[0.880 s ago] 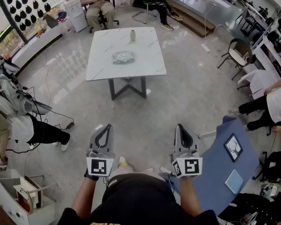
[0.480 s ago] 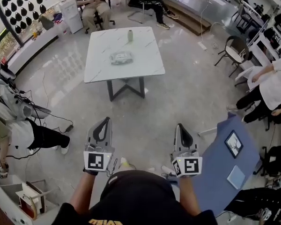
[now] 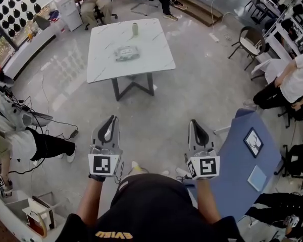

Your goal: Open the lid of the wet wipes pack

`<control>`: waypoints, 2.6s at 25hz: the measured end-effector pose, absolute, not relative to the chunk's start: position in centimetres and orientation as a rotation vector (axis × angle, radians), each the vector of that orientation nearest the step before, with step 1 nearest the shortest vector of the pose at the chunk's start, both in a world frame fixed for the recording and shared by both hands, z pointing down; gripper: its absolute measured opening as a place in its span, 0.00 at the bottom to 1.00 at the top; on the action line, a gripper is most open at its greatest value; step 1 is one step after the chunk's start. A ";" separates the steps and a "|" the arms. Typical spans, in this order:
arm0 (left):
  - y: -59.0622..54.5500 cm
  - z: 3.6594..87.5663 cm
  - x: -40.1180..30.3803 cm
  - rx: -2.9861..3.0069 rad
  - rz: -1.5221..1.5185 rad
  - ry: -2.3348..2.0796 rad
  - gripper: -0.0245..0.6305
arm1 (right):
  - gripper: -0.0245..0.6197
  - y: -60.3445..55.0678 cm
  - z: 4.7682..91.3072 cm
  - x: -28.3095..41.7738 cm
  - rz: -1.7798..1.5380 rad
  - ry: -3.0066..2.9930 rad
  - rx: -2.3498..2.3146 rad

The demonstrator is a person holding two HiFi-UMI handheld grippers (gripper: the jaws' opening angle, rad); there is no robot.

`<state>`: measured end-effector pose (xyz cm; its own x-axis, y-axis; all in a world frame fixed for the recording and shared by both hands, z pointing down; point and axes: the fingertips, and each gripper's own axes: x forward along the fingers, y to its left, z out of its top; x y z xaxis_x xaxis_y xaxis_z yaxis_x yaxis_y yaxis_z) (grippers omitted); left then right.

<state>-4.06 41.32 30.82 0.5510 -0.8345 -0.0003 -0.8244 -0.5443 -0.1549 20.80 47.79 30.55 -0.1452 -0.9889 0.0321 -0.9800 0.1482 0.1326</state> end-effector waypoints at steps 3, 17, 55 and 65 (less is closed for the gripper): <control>41.1 30.9 -3.8 -2.654 -0.094 1.414 0.09 | 0.05 47.4 30.6 20.2 -0.136 -2.298 1.965; 39.7 31.2 -5.1 -2.673 -0.102 1.391 0.42 | 0.29 45.0 30.7 18.0 -0.137 -2.321 1.919; 29.8 33.8 -15.9 -2.718 -0.027 1.356 0.49 | 0.49 33.4 33.8 7.8 -0.186 -2.215 1.873; 20.6 34.3 -13.7 -2.701 -0.160 1.435 0.49 | 0.49 22.4 34.5 8.9 -0.236 -2.283 1.766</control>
